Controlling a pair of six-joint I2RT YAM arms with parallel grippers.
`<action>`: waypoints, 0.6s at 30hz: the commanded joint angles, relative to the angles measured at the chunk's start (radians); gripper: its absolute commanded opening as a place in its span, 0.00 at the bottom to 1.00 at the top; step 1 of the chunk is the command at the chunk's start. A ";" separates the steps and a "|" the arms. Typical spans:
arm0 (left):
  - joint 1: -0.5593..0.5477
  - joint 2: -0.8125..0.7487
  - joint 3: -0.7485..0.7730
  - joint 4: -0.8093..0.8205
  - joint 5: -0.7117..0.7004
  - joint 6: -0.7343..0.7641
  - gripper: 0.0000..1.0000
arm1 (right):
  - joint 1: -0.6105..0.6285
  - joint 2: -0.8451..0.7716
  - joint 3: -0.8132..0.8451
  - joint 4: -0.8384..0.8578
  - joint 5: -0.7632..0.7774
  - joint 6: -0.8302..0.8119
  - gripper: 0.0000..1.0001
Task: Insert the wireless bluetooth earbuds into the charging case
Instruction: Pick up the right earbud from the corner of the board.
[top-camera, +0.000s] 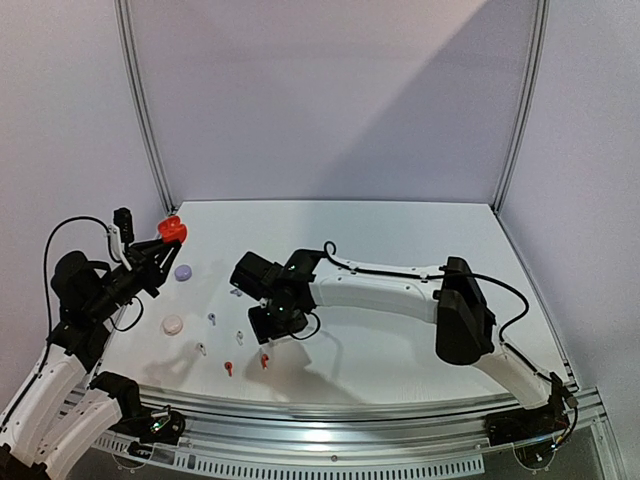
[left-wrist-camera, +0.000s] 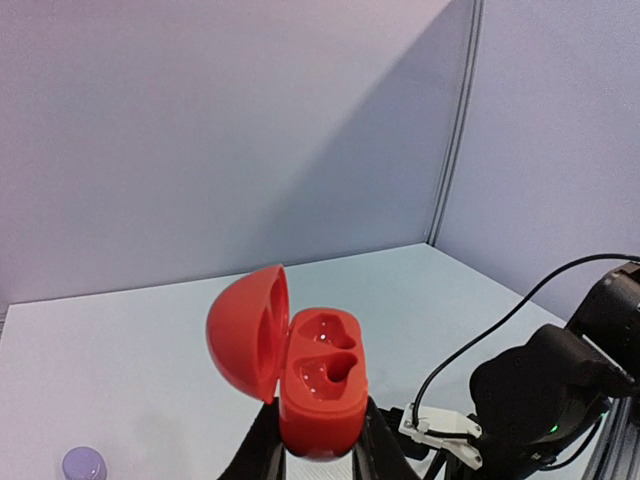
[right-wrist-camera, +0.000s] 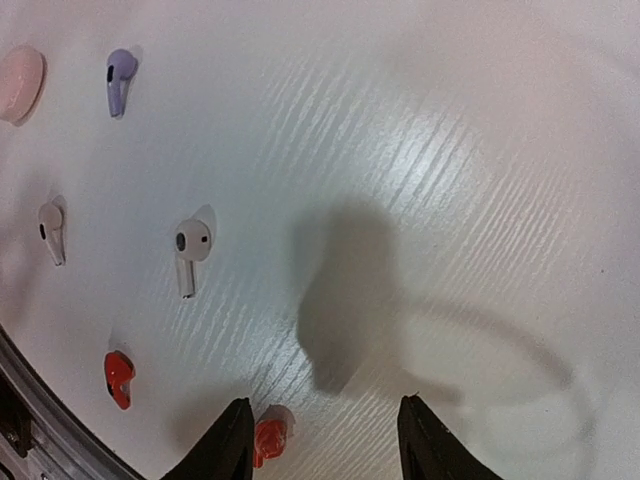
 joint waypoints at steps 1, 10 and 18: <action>0.010 0.008 -0.015 0.030 0.022 0.022 0.00 | 0.017 0.026 0.009 0.049 -0.048 -0.013 0.48; 0.010 0.026 -0.025 0.043 0.037 0.030 0.00 | 0.048 0.048 0.001 0.074 -0.058 -0.020 0.44; 0.010 0.057 -0.026 0.067 0.059 0.020 0.00 | 0.056 0.076 0.001 0.059 -0.047 -0.047 0.35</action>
